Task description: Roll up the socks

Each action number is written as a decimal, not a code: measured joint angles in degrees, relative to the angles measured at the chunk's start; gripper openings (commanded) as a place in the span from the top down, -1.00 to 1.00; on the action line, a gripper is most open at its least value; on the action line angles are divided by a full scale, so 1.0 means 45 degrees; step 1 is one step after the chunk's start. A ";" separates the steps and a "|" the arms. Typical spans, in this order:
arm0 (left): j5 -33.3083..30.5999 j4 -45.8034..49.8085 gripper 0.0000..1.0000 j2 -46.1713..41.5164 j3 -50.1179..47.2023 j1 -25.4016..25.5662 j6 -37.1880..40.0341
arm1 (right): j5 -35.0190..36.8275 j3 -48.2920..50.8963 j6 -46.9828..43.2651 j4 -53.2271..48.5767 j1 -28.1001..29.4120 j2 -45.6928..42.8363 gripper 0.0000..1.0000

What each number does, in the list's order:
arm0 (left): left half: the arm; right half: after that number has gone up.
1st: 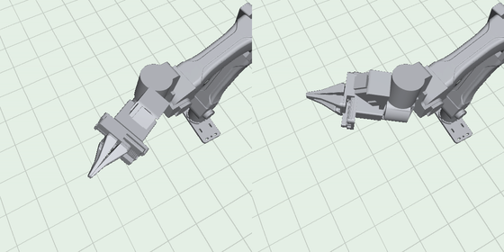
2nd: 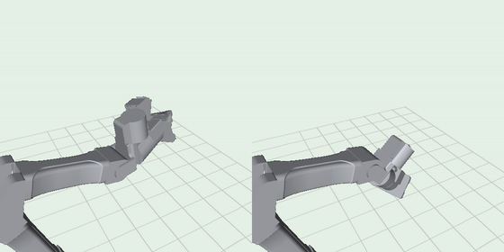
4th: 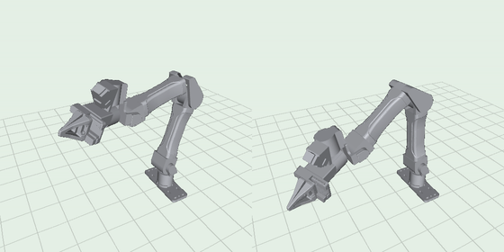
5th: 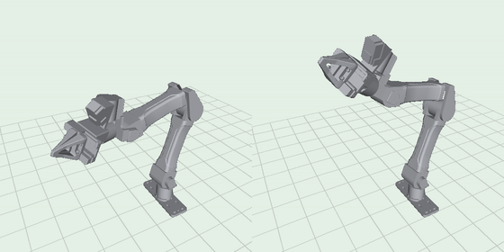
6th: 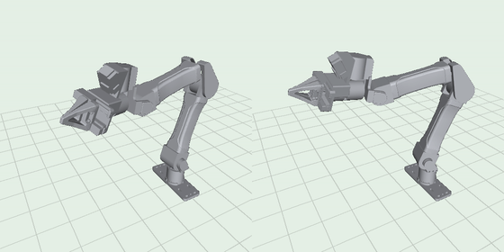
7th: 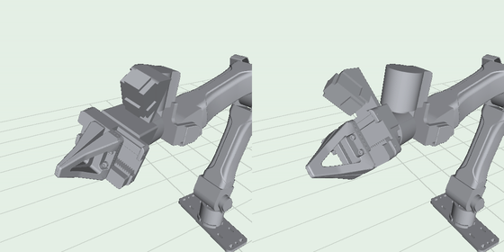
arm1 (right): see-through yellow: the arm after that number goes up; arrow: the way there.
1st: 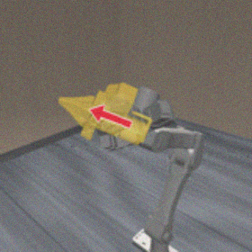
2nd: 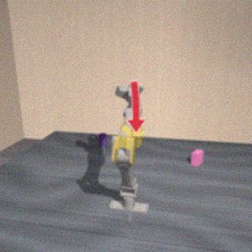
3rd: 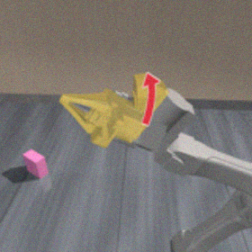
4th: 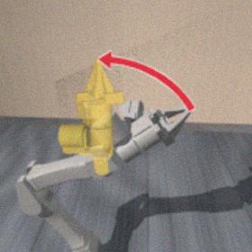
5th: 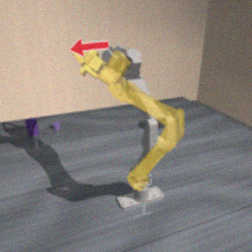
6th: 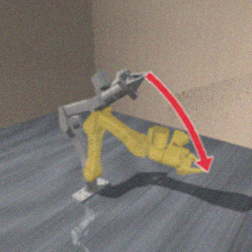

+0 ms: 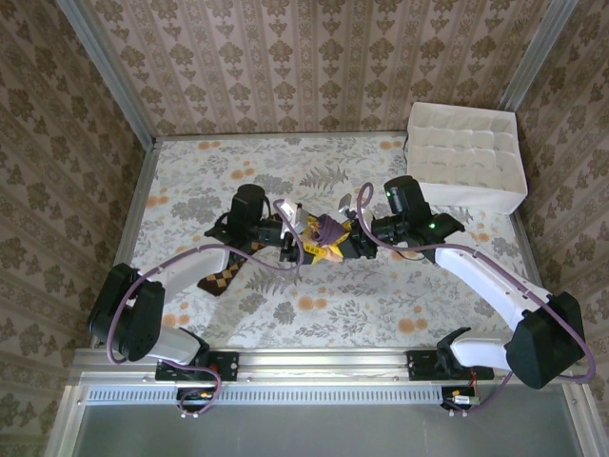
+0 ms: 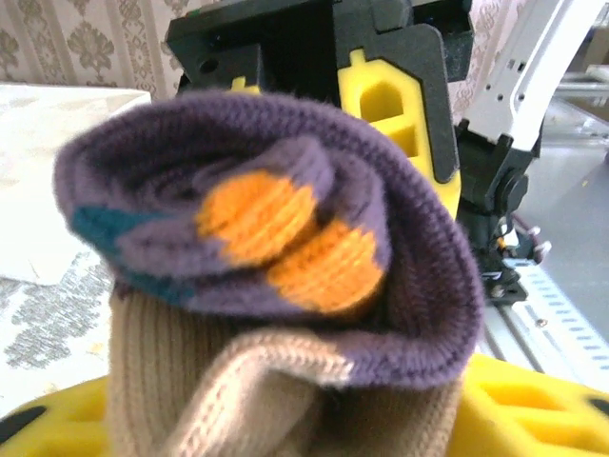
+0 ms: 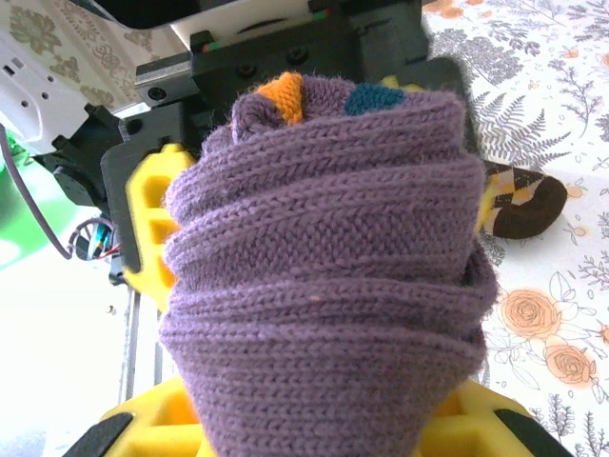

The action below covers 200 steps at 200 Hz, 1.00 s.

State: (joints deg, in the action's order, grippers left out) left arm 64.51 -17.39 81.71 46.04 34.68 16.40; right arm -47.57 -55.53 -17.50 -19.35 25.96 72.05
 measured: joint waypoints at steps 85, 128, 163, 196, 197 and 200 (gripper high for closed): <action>0.0146 0.0238 -0.47 -0.0005 0.0058 0.0039 0.0024 | -0.0855 0.0000 -0.0015 -0.0136 -0.0044 0.0243 1.00; 0.0369 0.0699 -0.02 -0.0005 0.0427 0.0083 0.0170 | -0.1156 -0.0078 -0.0049 -0.0510 -0.0058 0.0447 1.00; 0.0631 0.1117 0.84 0.0000 0.0568 0.0083 0.0233 | -0.1316 -0.0481 -0.0121 -0.1001 -0.0151 0.0782 1.00; 0.0539 0.1243 1.00 0.0044 0.0588 -0.0073 0.0223 | -0.1185 -0.0583 0.0044 -0.1180 -0.0262 0.0865 0.28; 0.0520 0.1234 1.00 0.0044 0.0588 -0.0078 0.0214 | -0.1156 -0.0588 0.0044 -0.1175 -0.0262 0.0865 0.25; 0.0486 0.1209 1.00 0.0044 0.0588 -0.0083 0.0199 | -0.1127 -0.0593 0.0049 -0.1156 -0.0262 0.0869 0.19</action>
State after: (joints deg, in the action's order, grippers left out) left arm 66.70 -11.94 81.91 48.69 34.30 17.30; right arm -52.64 -58.19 -17.28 -24.56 24.77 75.96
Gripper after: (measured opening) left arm 0.060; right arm 0.292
